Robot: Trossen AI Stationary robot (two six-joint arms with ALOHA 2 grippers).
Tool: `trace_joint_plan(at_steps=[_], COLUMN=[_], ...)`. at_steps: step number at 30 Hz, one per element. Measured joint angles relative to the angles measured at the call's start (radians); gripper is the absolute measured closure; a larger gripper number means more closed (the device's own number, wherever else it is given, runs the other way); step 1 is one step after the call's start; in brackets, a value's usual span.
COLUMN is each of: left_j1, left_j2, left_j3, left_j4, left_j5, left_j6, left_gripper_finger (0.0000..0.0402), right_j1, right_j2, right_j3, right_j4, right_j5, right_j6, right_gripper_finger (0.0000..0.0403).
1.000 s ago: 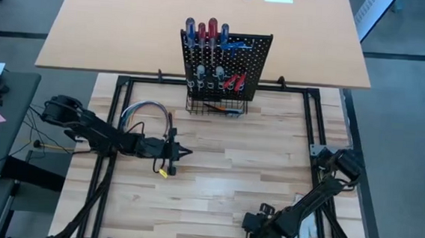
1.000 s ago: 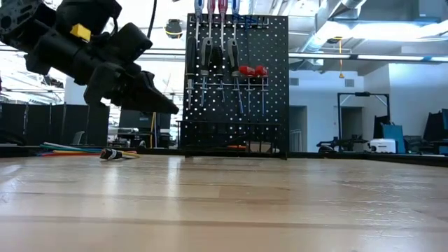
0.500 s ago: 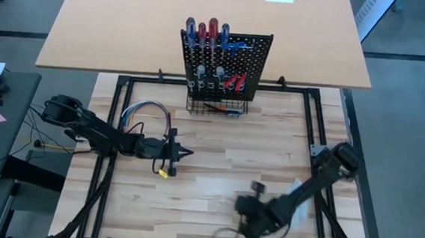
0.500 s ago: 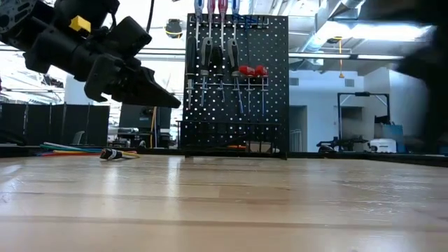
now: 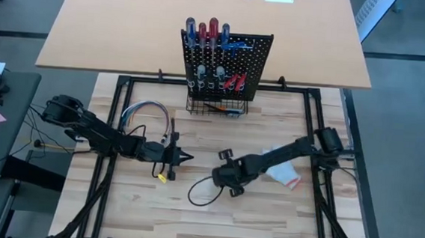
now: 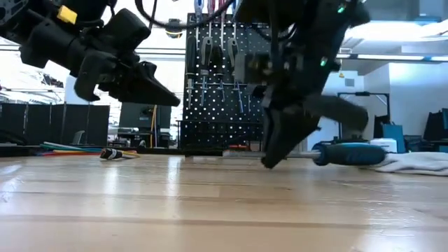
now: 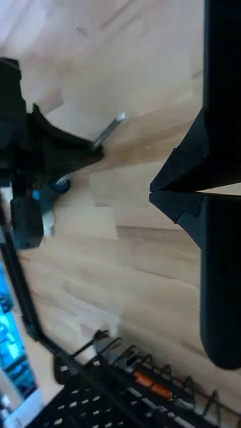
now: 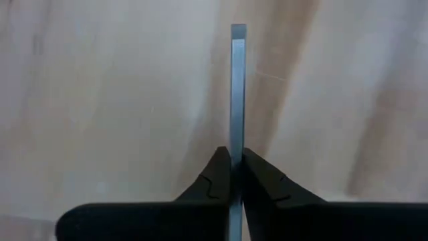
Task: Hang tools onto peg board
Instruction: Hang the dark blue screwdriver on the pegboard
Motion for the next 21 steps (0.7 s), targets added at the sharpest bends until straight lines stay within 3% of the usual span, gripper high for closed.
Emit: trace_joint_plan(at_steps=[4,11,16,21], left_j1=[0.001,0.0,-0.028,-0.044], left_j2=[0.016,0.085,0.236,0.377], left_j3=[-0.001,0.013,0.127,0.304], left_j4=[-0.013,0.047,0.038,-0.071], left_j5=[-0.001,0.015,0.018,0.017], left_j6=[-0.048,-0.098,-0.048,-0.025], left_gripper_finger=[0.0379,0.0302,0.0261,0.0254], right_j1=[-0.041,-0.037,-0.02,0.012], right_j2=[0.023,-0.001,-0.077,-0.161], right_j3=[0.005,0.003,0.003,0.003], right_j4=[0.038,0.035,-0.011,-0.168], right_j5=[-0.012,-0.01,-0.004,0.016], right_j6=[-0.03,0.039,0.071,0.237], right_gripper_finger=[0.0361,0.0319,0.0276,0.0261])
